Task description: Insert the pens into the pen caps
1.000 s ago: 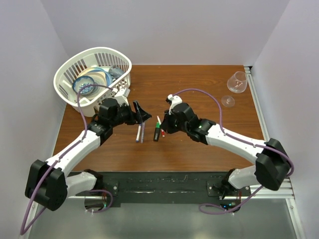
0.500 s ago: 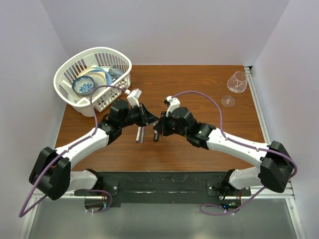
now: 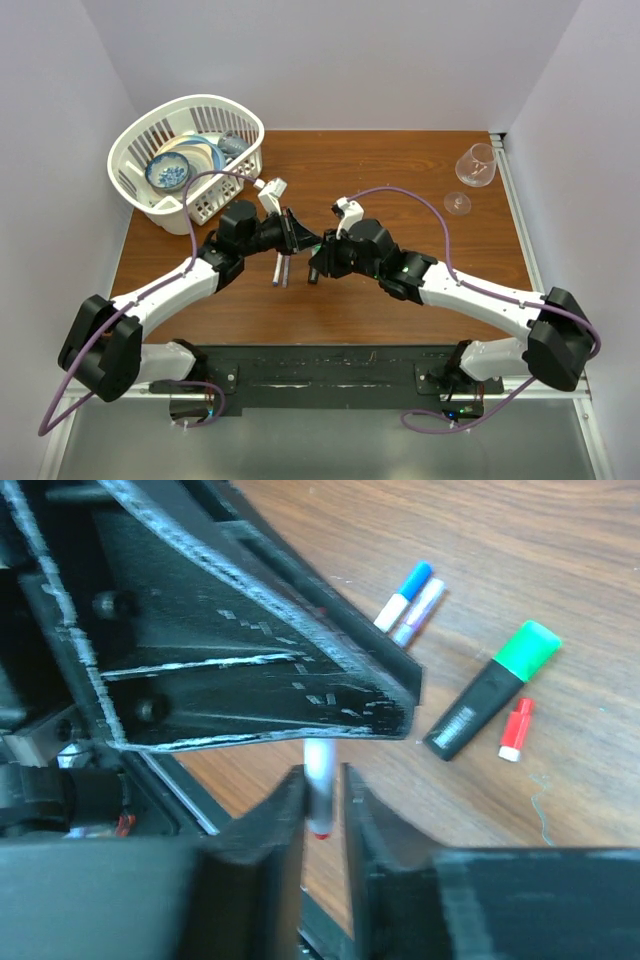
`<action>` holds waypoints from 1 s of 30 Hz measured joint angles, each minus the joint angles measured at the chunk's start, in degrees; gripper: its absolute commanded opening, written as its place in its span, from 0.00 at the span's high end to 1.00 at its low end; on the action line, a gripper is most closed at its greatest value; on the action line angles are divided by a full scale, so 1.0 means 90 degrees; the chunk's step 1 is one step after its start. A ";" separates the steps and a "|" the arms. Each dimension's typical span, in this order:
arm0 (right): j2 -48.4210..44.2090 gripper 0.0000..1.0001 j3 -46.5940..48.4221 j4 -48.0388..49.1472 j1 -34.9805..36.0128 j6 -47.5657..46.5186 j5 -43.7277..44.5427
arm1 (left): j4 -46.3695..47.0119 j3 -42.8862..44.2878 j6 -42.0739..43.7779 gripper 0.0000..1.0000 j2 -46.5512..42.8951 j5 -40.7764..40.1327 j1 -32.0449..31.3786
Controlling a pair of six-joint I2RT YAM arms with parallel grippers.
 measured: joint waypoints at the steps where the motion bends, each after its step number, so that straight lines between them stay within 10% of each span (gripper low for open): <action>1: -0.0017 1.00 -0.0015 0.0027 0.0007 0.0002 -0.0027 | 0.0000 -0.0002 0.0000 0.98 0.0000 0.0012 -0.0002; 5: -0.0151 1.00 -0.0153 0.0085 0.0010 0.0012 -0.0080 | 0.0000 0.0000 0.0046 0.42 -0.0002 0.0085 -0.0017; 10: -0.0393 1.00 -0.0379 -0.0012 0.0007 0.0010 0.0005 | -0.0396 0.0092 0.0379 0.27 -0.0160 0.0039 -0.0019; 18: -0.1768 1.00 -0.0882 -0.0857 0.0007 0.0029 0.1258 | -0.2159 0.1396 0.1841 0.52 -0.0172 -0.0631 -0.0017; 22: -0.2880 1.00 -0.1059 -0.1396 0.0002 0.0017 0.2021 | -0.2786 0.1761 0.2589 1.00 0.0177 -0.0908 -0.0051; 30: -0.4328 1.00 -0.1146 -0.2137 0.0002 -0.0012 0.2851 | -0.3767 0.2756 0.3507 1.00 0.1627 -0.1416 -0.0610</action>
